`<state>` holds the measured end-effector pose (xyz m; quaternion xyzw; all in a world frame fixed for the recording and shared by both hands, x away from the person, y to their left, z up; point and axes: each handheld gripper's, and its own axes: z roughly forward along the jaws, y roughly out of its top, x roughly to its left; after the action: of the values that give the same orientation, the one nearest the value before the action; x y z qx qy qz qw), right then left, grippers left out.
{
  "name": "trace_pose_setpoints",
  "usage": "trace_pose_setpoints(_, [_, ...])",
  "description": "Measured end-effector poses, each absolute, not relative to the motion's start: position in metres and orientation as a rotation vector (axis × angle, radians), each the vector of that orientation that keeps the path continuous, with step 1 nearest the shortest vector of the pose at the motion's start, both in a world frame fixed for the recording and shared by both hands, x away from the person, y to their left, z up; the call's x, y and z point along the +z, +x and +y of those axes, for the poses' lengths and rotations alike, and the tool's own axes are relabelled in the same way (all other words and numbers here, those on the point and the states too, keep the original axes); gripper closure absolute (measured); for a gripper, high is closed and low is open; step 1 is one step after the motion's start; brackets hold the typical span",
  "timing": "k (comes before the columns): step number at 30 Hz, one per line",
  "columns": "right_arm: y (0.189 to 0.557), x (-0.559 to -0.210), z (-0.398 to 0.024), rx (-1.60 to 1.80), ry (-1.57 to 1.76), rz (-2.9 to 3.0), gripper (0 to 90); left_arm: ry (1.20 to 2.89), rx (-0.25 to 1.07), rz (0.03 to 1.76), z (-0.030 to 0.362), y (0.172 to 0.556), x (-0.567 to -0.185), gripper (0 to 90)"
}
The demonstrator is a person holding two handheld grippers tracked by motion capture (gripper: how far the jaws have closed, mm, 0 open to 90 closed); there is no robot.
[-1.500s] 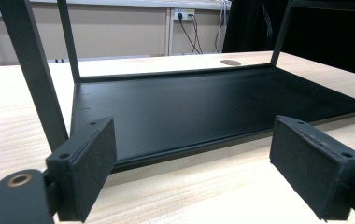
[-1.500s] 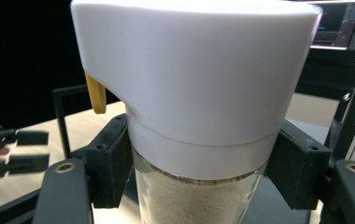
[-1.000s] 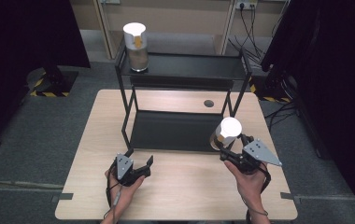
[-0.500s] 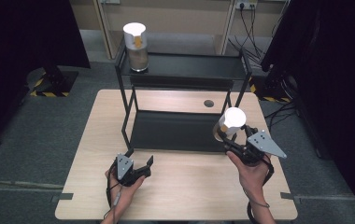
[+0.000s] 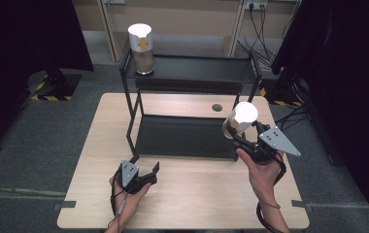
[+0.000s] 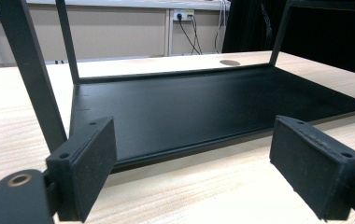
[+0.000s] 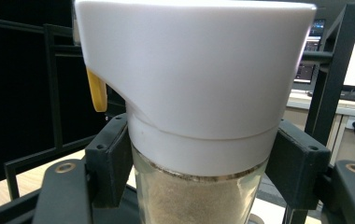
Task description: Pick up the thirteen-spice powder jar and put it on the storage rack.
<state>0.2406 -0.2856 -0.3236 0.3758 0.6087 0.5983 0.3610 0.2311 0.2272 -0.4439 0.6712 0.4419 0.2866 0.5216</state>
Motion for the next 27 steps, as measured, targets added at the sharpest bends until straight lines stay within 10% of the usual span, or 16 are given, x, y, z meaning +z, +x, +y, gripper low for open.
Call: trace_pose_setpoints(27, [0.259, -0.295, -0.278, 1.544, 0.966, 1.499, 30.9, 1.608, 0.686, 1.058, 0.226, 0.231, -0.444, 14.3])
